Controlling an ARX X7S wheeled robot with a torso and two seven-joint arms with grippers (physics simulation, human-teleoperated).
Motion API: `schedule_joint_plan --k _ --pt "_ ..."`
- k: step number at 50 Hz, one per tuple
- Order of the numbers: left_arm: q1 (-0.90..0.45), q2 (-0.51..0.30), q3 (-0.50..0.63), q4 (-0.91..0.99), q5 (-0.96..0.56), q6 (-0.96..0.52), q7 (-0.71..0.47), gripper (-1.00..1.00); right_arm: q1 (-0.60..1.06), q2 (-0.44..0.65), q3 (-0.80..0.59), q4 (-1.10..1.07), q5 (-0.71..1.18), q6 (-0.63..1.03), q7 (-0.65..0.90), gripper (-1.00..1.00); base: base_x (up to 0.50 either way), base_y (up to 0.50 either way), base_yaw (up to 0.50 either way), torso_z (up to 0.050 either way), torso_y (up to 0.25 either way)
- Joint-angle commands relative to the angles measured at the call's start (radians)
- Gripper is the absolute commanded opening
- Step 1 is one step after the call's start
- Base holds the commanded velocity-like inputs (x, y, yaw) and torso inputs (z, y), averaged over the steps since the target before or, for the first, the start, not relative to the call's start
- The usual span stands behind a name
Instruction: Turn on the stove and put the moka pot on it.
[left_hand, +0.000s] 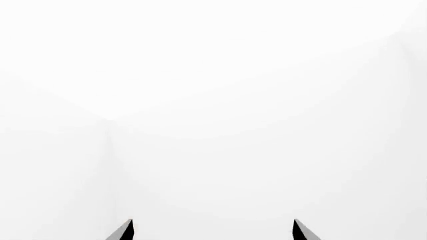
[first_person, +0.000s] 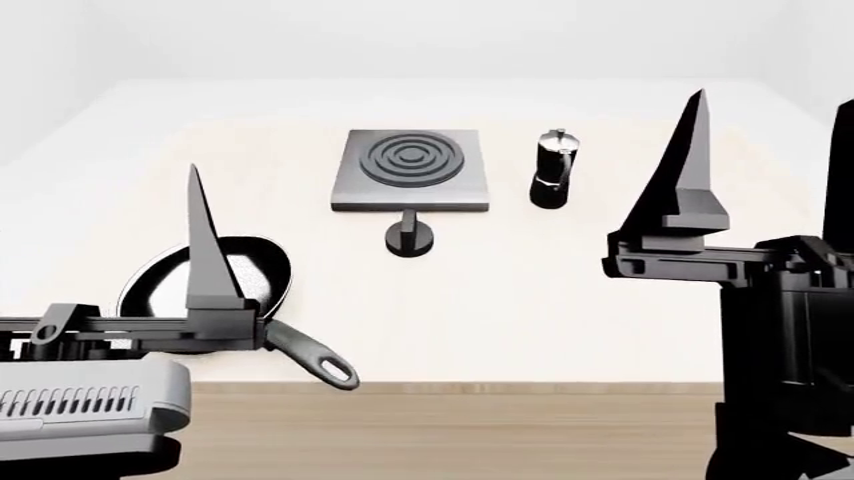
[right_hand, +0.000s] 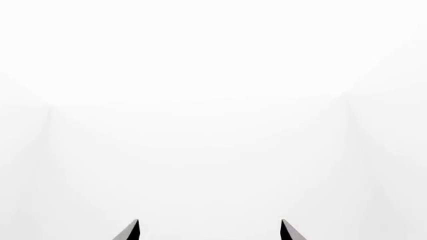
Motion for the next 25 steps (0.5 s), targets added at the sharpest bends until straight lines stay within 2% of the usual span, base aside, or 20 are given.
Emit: schedule_joint_plan --k 1,25 --pt "0.001 0.0 0.0 0.0 -0.002 0.001 0.001 1.0 -0.002 0.003 0.0 0.005 0.02 -0.001 0.012 1.0 0.0 0.0 0.0 0.0 0.0" --pt "0.008 0.0 0.003 0.0 -0.003 0.005 -0.005 1.0 -0.002 0.016 -0.011 0.008 0.036 -0.013 0.031 1.0 0.1 0.0 0.0 0.0 0.0"
